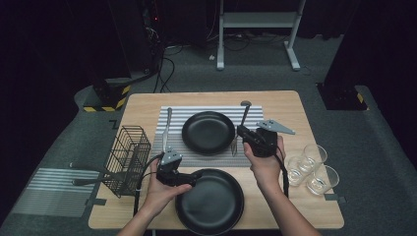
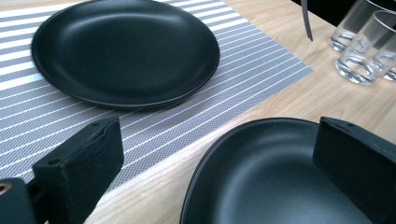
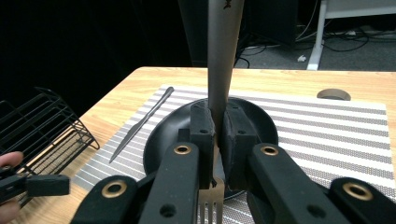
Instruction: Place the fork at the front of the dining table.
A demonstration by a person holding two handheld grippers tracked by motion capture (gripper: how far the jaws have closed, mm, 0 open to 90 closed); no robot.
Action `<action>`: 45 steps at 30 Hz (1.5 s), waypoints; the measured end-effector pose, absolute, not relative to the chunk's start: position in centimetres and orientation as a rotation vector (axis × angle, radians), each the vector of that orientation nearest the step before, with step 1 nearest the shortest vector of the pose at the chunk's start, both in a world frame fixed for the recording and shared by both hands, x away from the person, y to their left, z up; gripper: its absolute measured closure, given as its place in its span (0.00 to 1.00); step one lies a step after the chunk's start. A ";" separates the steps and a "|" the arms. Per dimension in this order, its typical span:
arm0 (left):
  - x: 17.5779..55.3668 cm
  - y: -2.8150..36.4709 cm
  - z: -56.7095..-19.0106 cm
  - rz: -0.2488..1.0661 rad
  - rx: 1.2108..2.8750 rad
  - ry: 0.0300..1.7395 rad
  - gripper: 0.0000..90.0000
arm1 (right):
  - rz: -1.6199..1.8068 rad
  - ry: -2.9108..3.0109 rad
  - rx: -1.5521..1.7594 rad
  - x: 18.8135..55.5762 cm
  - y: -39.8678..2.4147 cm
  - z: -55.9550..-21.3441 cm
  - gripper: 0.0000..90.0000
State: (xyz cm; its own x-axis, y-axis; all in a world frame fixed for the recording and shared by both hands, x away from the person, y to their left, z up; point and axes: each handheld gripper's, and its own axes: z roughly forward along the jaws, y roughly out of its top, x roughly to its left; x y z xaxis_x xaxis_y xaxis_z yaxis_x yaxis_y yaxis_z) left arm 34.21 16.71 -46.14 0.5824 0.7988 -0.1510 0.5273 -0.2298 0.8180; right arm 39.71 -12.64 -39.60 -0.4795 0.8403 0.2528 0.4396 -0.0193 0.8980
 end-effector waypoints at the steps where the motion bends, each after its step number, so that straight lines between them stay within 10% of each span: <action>1: 34.2 16.7 -46.1 0.376 1.905 1.067 0.02 | 1.501 1.898 1.335 39.7 -12.6 -39.6 0.94; 45: 32.0 21.3 -49.9 0.463 1.943 1.164 0.06 | 1.204 1.894 1.544 44.0 -17.1 -45.3 0.94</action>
State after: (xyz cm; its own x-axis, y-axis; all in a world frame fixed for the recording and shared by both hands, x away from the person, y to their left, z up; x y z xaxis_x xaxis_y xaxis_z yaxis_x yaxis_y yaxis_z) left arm 31.95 21.31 -49.89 0.5086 0.8564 -0.0897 0.5610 -0.2506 0.7890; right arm 44.05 -17.06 -45.34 -0.2991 0.9335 0.1976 0.5756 0.0113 0.8177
